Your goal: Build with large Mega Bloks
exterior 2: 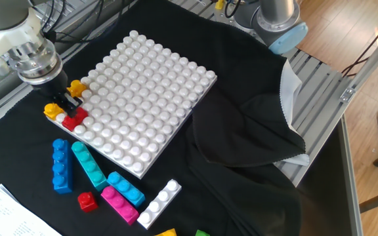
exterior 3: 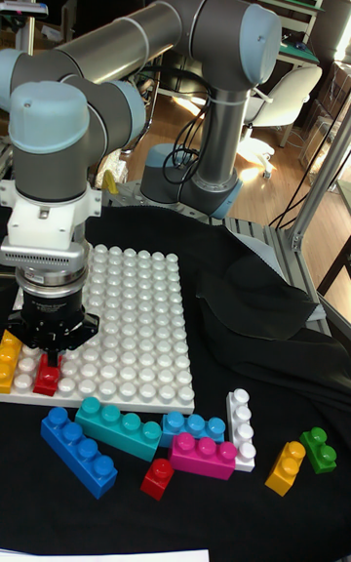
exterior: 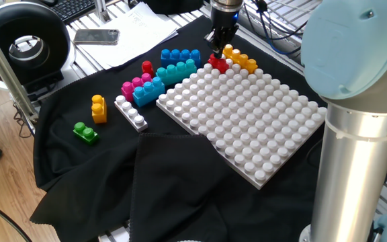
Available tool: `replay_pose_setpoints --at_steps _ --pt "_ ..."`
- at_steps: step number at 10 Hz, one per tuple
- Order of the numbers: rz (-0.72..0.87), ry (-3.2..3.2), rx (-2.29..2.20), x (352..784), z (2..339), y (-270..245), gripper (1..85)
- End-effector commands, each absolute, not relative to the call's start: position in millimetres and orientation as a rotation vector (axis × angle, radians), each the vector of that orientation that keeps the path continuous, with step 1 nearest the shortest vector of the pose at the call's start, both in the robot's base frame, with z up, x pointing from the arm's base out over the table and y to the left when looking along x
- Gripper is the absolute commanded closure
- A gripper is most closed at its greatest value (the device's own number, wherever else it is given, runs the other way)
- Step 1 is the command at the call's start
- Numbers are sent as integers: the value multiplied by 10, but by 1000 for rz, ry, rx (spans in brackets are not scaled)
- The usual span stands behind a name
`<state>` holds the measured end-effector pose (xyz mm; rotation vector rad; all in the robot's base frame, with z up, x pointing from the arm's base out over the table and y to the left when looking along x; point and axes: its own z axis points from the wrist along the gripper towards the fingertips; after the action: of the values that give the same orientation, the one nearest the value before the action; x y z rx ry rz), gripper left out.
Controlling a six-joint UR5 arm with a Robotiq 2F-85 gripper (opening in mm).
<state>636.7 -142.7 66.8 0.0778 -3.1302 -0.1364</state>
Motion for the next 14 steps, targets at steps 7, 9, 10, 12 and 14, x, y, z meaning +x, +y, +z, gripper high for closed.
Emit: replay_pose_setpoints --at_steps 7,9,10,12,14 --pt "-98 -3132 66 6397 545 -1470 840" --pt "-146 -3133 83 6391 543 -1502 840" --pt "-148 -3134 107 6380 534 -1582 840" --pt "-139 -3131 124 6366 582 -1645 840" --pt "-27 -3120 255 6429 787 -1715 743"
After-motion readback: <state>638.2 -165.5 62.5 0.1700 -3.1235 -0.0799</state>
